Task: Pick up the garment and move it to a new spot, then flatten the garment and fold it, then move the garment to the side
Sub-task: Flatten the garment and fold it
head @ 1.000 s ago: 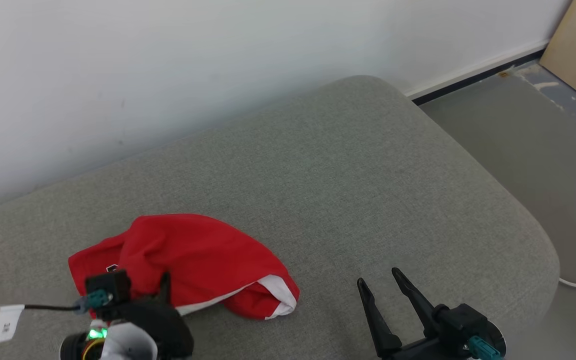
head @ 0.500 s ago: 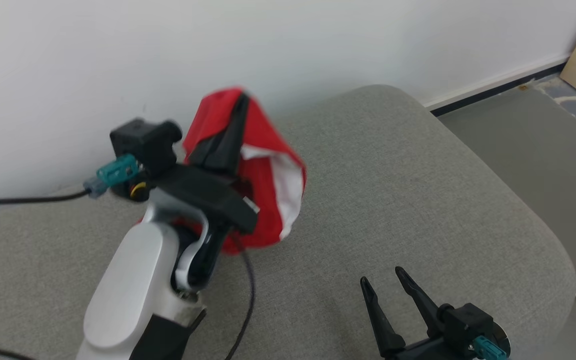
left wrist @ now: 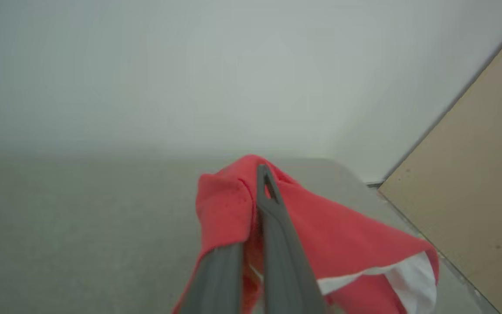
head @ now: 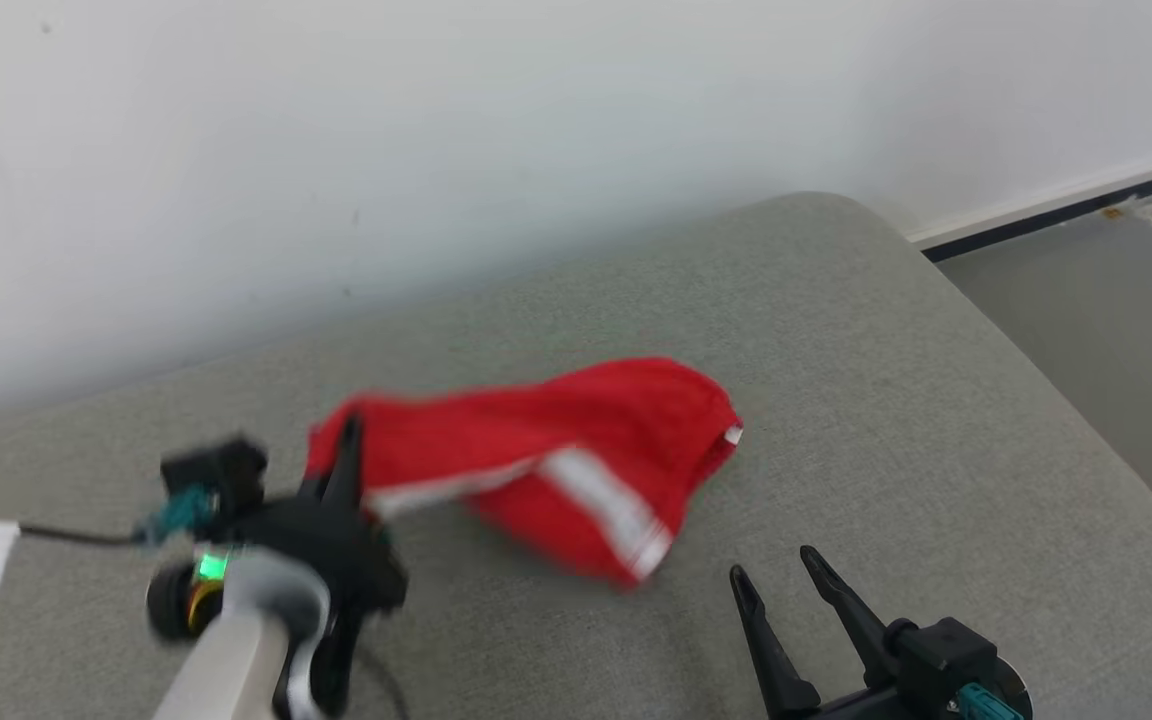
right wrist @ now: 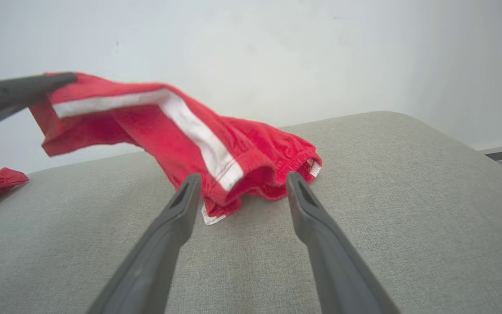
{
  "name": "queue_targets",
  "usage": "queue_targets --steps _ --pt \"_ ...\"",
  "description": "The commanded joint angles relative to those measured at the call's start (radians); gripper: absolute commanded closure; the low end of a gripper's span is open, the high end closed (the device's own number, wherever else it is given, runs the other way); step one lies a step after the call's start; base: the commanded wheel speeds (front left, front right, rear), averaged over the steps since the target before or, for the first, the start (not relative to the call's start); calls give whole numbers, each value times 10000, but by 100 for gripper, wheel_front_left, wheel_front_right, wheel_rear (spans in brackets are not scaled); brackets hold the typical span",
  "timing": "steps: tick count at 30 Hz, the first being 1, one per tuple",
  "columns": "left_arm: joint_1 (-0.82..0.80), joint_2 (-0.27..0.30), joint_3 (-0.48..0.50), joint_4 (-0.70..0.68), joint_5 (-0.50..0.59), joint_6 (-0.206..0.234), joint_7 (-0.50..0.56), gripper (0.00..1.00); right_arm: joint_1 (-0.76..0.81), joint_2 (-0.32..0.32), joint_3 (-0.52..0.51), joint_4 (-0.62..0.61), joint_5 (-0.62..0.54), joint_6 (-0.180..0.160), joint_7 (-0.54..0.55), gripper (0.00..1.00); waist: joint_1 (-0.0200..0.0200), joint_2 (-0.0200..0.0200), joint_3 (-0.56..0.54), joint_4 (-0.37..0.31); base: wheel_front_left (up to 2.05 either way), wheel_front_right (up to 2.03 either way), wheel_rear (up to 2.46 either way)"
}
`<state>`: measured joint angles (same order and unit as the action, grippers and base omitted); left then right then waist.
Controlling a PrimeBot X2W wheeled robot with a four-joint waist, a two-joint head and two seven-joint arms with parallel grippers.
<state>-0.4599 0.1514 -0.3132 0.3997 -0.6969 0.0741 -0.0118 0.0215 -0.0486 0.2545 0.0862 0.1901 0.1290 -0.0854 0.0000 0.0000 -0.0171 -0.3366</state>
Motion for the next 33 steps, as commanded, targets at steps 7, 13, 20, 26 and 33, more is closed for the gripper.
queue_targets --steps 7,13,20,26,33 --pt "1424 657 156 1899 -96 163 -25 0 123 -9 36 -184 -82 35 143 0 0 0 -120 405 0 0 0" --pt "2245 1180 -110 1774 58 -27 329 0 316 -4 -60 -278 -107 35 203 0 0 0 -240 618 0 0 0" --pt "2464 2134 -1325 -447 1860 190 2 0 465 -7 -371 -402 -152 35 223 0 0 0 -220 808 0 0 0" --pt "1696 1454 -3016 -1590 2621 -579 916 0 342 -6 -378 -451 -88 35 250 0 0 0 2 505 0 0 0" --pt "712 586 -3878 -345 2827 -1110 1452 0 34 -5 -254 -120 60 35 72 0 0 0 372 -387 0 0 0"
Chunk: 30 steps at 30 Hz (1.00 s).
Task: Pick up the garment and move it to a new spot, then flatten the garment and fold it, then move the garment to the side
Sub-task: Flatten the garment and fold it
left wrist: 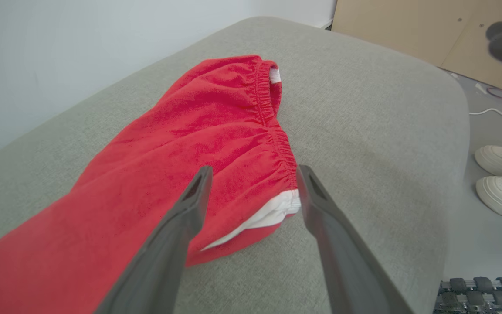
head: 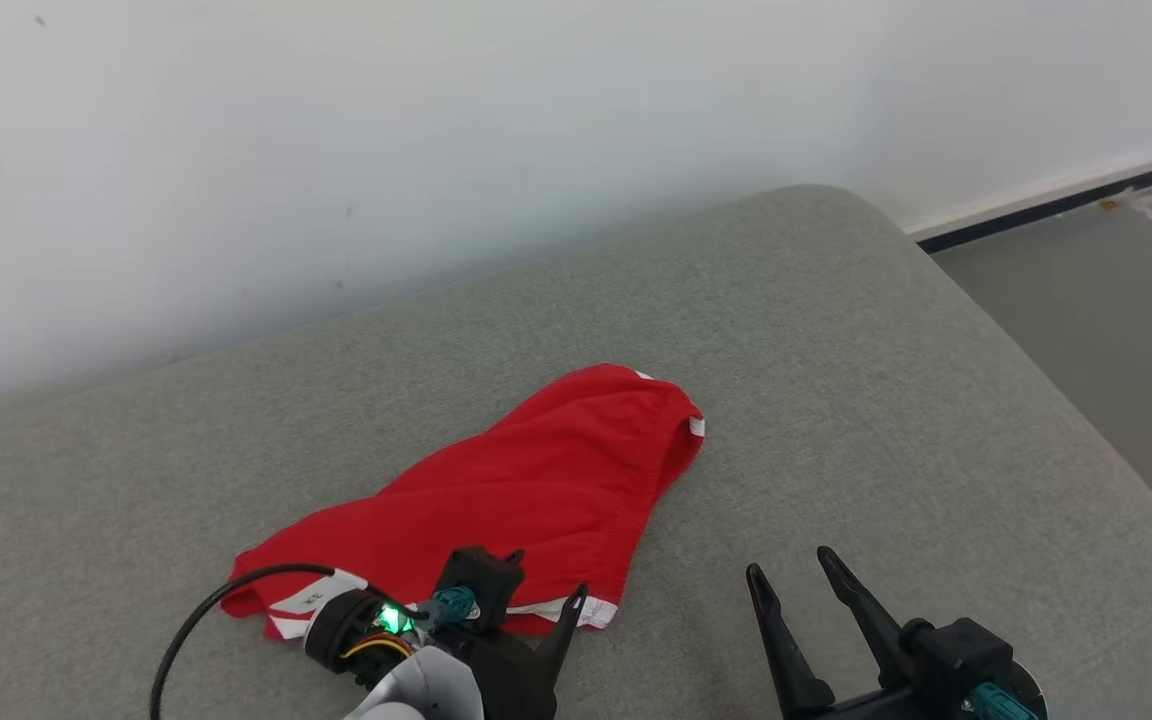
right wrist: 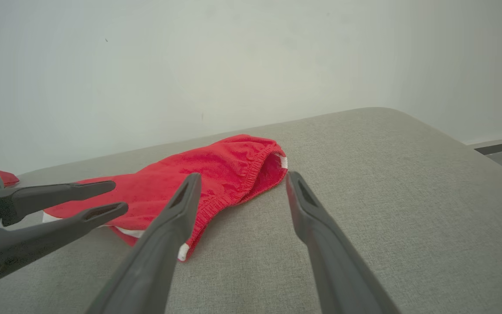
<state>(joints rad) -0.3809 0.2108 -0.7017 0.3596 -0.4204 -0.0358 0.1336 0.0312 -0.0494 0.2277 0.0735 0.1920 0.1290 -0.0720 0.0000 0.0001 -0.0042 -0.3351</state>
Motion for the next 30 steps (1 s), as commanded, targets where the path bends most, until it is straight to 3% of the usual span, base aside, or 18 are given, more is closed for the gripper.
queue_targets --steps 1,8,13,14,15,16,24,30 --pt "-213 -111 -39 297 66 -27 95 0 -97 9 30 52 47 35 -110 0 0 -1 292 -519 0 0 0" --pt "-966 -649 -263 1906 -72 -40 966 0 -229 7 86 307 135 35 -365 0 0 -1 552 -1126 0 0 0" --pt "-1409 -825 -252 2680 24 108 831 0 -329 6 240 480 261 35 -523 0 0 -1 676 -1397 0 0 0" --pt "-1468 -864 -231 2818 16 140 767 11 -340 6 261 516 296 35 -543 0 0 -1 692 -1430 0 0 0" --pt "-1530 -903 -243 2951 22 157 731 76 -352 4 259 550 305 35 -572 0 0 -1 704 -1447 0 0 0" --pt "-1585 -937 -253 3064 35 164 667 100 -366 4 244 579 302 35 -614 0 0 -1 715 -1457 0 0 0" --pt "-1946 -1157 -428 3875 32 59 519 100 -484 5 184 924 312 36 -851 0 0 -1 684 -1321 0 0 0" --pt "-2725 -1428 -234 3598 -99 44 -666 100 -601 5 206 1209 330 36 -987 0 0 -1 559 -1001 0 0 0"
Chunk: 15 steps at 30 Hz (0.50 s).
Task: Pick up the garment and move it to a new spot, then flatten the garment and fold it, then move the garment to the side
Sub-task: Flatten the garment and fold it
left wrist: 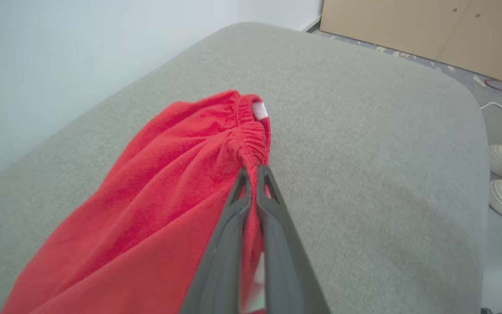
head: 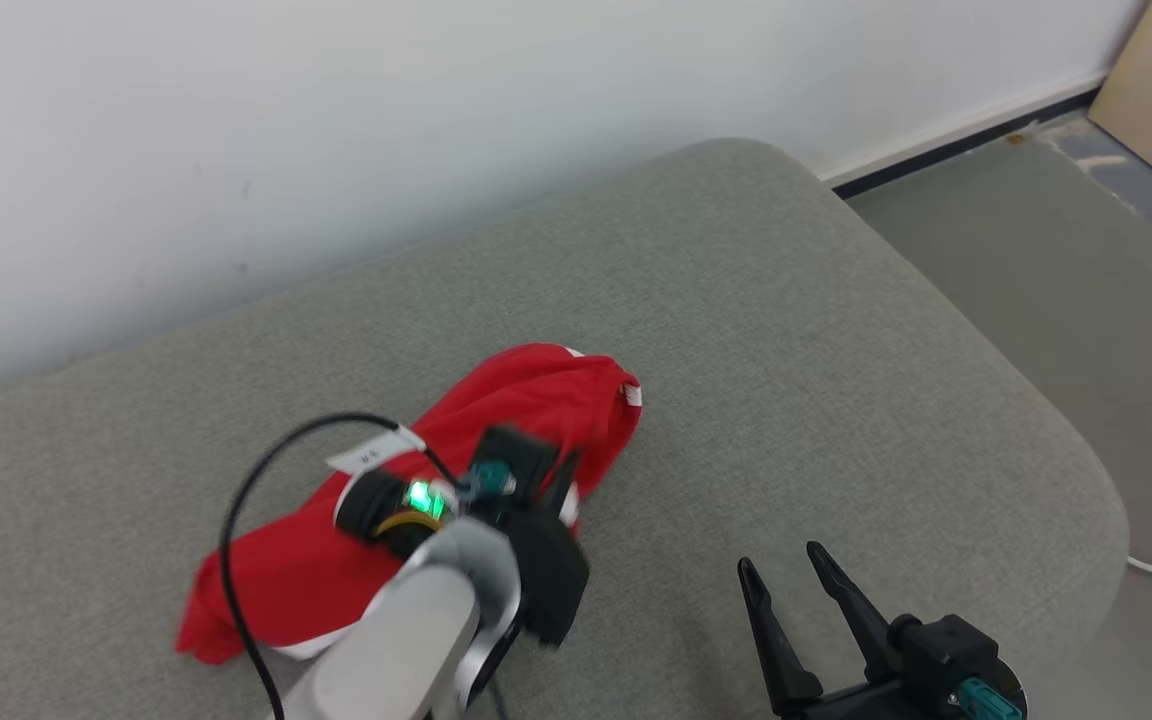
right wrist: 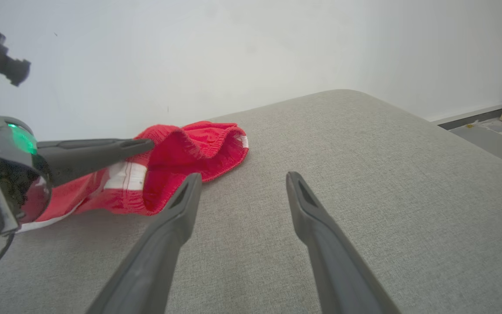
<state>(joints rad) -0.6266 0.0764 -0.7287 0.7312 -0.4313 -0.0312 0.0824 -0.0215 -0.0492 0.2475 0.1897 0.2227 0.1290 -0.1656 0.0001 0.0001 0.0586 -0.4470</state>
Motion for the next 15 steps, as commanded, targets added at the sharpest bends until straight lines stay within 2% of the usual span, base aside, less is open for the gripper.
queue_targets --steps 1,5,8,12,15 --pt "-398 -127 60 -269 -59 -66 -431 100 -123 3 1 111 19 36 -58 0 -1 -1 -101 186 0 0 0" --pt "-1258 -235 255 -1112 -463 -207 -1446 100 -179 1 -5 305 -20 36 -134 0 -1 -1 -248 407 0 0 0" --pt "-1731 -266 662 -2069 -1341 -109 -2229 100 -210 1 4 403 -19 36 -212 0 -1 -1 -380 554 0 0 0" --pt "-1960 -248 1302 -3479 -2818 308 -3036 100 -177 4 -19 484 -29 36 -270 0 -1 -1 -528 801 0 0 0" --pt "-1481 -216 1684 -3816 -3180 695 -3175 100 -56 3 -84 484 -78 36 -281 0 -1 -1 -641 1094 0 0 0"
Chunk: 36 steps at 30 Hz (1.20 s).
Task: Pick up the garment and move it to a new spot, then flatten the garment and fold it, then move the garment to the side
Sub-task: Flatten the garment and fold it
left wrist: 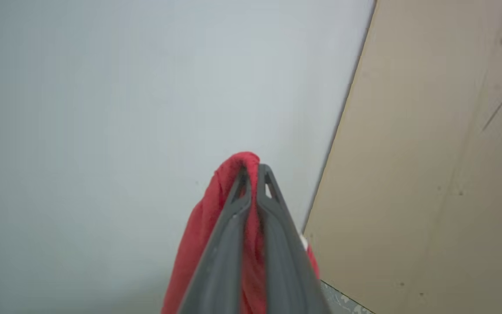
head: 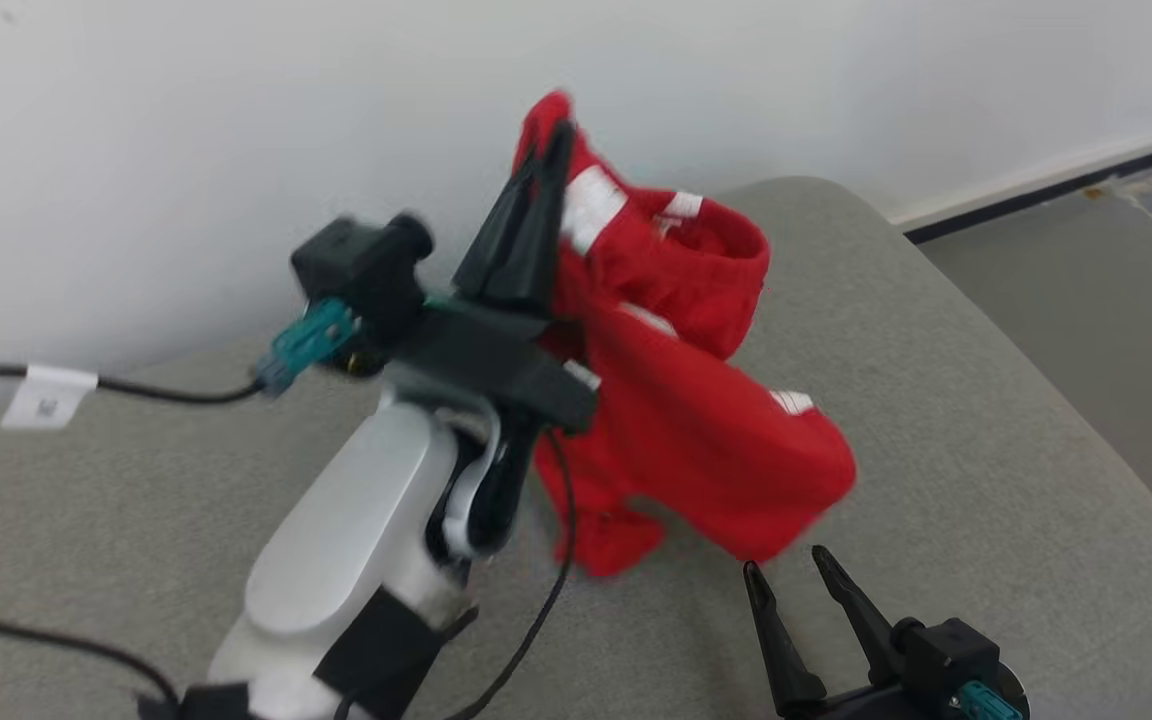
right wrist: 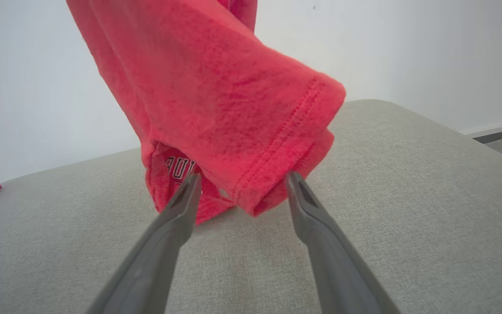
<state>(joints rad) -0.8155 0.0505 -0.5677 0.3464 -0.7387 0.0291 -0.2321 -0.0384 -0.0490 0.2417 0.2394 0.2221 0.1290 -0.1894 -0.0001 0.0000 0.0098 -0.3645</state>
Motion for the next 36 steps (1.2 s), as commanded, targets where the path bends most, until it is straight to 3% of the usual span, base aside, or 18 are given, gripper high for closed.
queue_targets --steps 1,8,12,13,14,24,26,30,36 --pt "667 148 174 17 -200 187 -43 100 148 -2 -30 -27 -85 36 -41 0 1 0 -181 359 0 0 0" --pt "4117 1140 1315 910 -1039 1262 -217 100 232 -1 -1 -159 -148 36 113 0 1 0 -288 1139 0 0 0" --pt "5218 1307 1716 1718 -1345 1419 -265 100 281 -2 38 -252 -183 36 216 0 1 0 -326 1484 0 0 0" --pt "5406 1282 1791 1948 -1481 1455 -253 74 302 -2 42 -289 -190 36 247 0 1 0 -344 1562 0 0 0" --pt "5543 1286 1795 2110 -1527 1404 -227 1 311 -2 65 -318 -195 36 276 0 1 0 -363 1609 0 0 0" --pt "6345 1517 2775 2282 -1628 1595 -336 0 557 -1 28 -608 -252 36 536 0 1 0 -580 1877 0 0 0" --pt "6549 1707 2801 1978 -1364 1406 -347 0 641 -2 -34 -685 -299 36 619 0 1 0 -631 1905 0 0 0" --pt "6836 2127 2024 1298 -528 752 -325 0 699 -1 -215 -799 -401 36 1216 0 1 0 -724 1979 0 0 0" --pt "6195 2798 540 756 833 387 789 0 513 -32 -215 -1112 -460 36 2883 0 1 0 -730 2001 0 0 0"
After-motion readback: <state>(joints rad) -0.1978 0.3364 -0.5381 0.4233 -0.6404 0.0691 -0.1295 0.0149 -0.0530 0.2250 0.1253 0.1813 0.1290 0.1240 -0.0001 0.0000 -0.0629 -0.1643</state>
